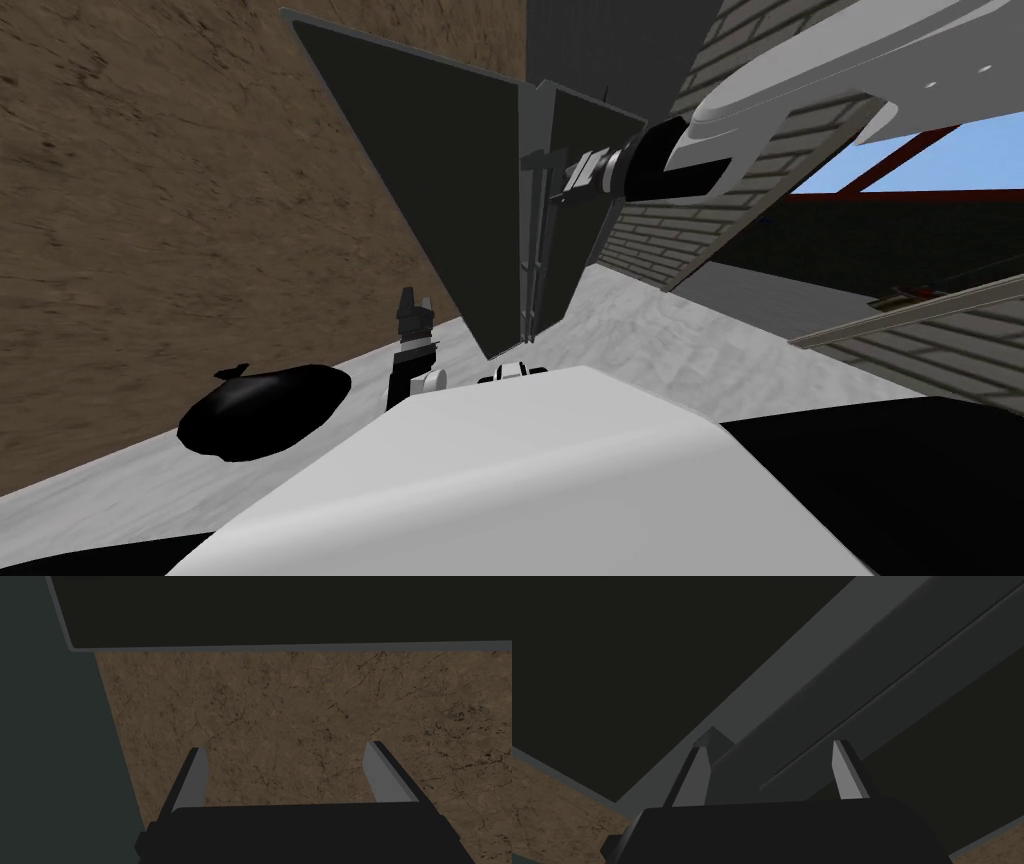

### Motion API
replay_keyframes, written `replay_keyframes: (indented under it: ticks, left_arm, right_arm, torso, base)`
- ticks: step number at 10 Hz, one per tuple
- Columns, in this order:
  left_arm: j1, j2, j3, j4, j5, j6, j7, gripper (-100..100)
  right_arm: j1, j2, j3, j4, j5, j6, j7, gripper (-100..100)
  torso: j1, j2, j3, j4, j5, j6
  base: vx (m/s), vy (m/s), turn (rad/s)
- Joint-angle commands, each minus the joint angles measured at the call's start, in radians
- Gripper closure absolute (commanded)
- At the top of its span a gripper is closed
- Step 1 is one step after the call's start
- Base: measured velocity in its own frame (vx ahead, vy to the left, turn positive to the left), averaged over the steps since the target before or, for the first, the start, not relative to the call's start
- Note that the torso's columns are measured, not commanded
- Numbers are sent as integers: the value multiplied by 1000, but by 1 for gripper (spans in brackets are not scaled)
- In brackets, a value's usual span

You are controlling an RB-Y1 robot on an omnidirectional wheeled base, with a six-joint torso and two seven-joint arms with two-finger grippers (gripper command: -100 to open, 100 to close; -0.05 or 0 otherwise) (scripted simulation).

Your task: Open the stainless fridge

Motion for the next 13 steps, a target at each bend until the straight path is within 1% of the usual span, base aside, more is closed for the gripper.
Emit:
replay_keyframes:
  ticks: [1,2,3,5,6,7,8,10,13]
  left_arm:
    - [0,0,0,0,0,0,0,0]
    - [0,0,0,0,0,0,0,0]
    - [0,0,0,0,0,0,0,0]
    - [0,0,0,0,0,0,0,0]
    - [0,0,0,0,0,0,0,0]
    - [0,0,0,0,0,0,0,0]
    - [0,0,0,0,0,0,0,0]
    - [1,0,0,0,0,0,0,0]
    - [1,0,0,0,0,0,0,0]
  right_arm:
    - [5,-25,15,3,-11,16,-4,100]
    - [5,-33,24,8,-16,25,-7,100]
    - [5,-42,33,14,-21,34,-9,100]
    - [5,-59,51,25,-32,52,-14,100]
    - [5,-67,60,30,-37,61,-17,100]
    - [10,-62,50,28,-33,56,-15,100]
    - [11,-86,63,55,-64,53,-31,-100]
    - [12,-100,70,72,-83,51,-40,-100]
    - [14,-138,90,120,-136,43,-67,-100]
  torso:
    - [3,2,1,0,1,0]
    - [9,3,2,1,3,-1]
    - [7,1,0,1,2,2]
    - [-11,-9,-8,-2,-5,5]
    - [-15,-12,-10,-3,-7,5]
    - [-15,-13,-10,-4,-7,5]
    - [-17,-15,-12,-4,-7,4]
    - [-8,-18,-14,-5,-4,4]
    - [-9,-8,-7,-2,-5,5]
  base:
    - [-157,196,-263]
    - [-186,237,-166]
    - [-179,231,-168]
    - [-174,196,-248]
    - [-150,149,-208]
    - [-72,63,-41]
    - [54,91,-89]
    - [117,123,-104]
    - [135,134,-87]
